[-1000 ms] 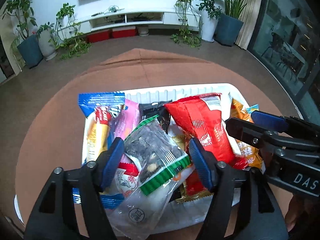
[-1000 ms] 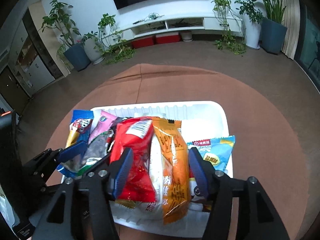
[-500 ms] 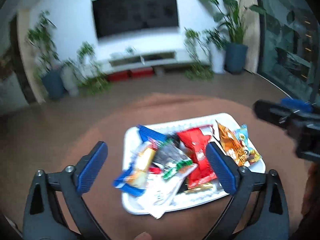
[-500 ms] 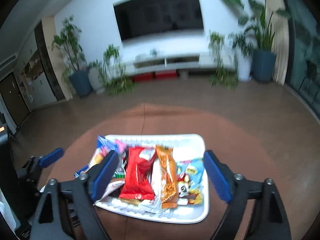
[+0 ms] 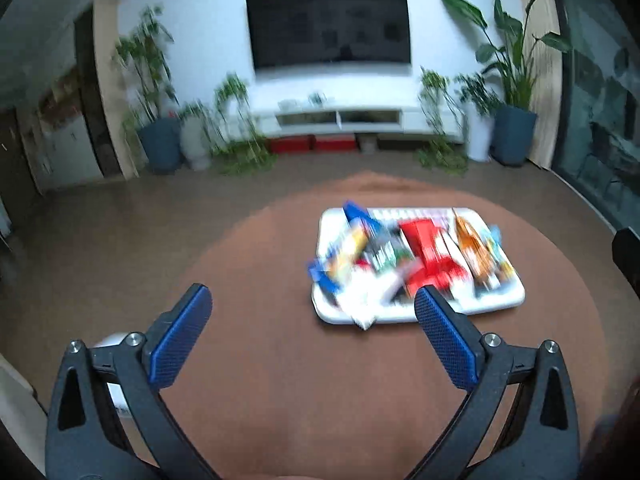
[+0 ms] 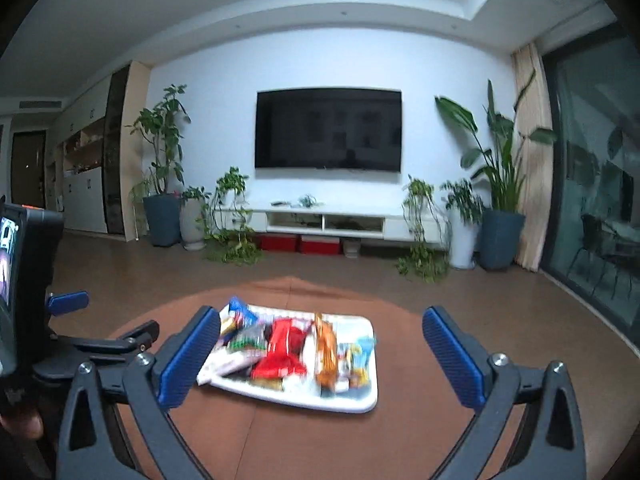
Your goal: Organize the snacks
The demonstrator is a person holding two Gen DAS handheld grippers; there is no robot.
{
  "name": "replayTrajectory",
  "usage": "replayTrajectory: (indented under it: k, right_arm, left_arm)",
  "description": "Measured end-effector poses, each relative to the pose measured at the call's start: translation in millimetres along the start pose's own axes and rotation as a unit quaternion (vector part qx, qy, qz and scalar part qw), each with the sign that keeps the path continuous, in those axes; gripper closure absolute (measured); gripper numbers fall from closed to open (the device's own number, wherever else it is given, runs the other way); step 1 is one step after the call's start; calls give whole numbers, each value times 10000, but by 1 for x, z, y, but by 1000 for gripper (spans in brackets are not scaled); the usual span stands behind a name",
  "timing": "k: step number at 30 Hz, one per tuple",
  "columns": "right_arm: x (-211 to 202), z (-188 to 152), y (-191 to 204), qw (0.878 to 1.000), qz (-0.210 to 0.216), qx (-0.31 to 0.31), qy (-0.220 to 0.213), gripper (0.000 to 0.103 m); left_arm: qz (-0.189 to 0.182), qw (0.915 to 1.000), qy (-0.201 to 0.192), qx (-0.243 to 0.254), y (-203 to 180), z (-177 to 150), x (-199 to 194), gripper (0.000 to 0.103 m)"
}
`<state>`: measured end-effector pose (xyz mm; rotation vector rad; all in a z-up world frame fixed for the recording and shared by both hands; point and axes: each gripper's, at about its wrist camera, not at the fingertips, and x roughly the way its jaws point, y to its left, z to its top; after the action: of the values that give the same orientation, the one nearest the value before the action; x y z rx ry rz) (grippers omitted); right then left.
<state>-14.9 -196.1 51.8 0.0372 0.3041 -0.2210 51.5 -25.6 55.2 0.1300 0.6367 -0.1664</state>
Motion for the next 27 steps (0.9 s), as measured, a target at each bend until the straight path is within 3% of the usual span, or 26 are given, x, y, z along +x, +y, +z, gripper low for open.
replayTrajectory:
  k: [4,9,12,21,27]
  right_arm:
    - [-19,-18,0,9994,120,85,325,0]
    - [-34,-35,10,9965,189,97,803,0]
    - [-36,-45,15,9930,80,144,1173,0]
    - [-49,-58,4,9869,-352,392,1526,0]
    - [-45,-68,5,9841,-364,395,1692,0]
  left_arm:
    - [50,9999,101,-40,3,-34,-22,0]
    - [-608,9970,467,-94,-3,-75,-40,0]
    - [-609,9964,582,2,-13,-94,-54,0]
    - [-345,9970,694,-47,-13,-99,-58,0]
    - [-298,9965,781,-98,-9,-95,-48,0]
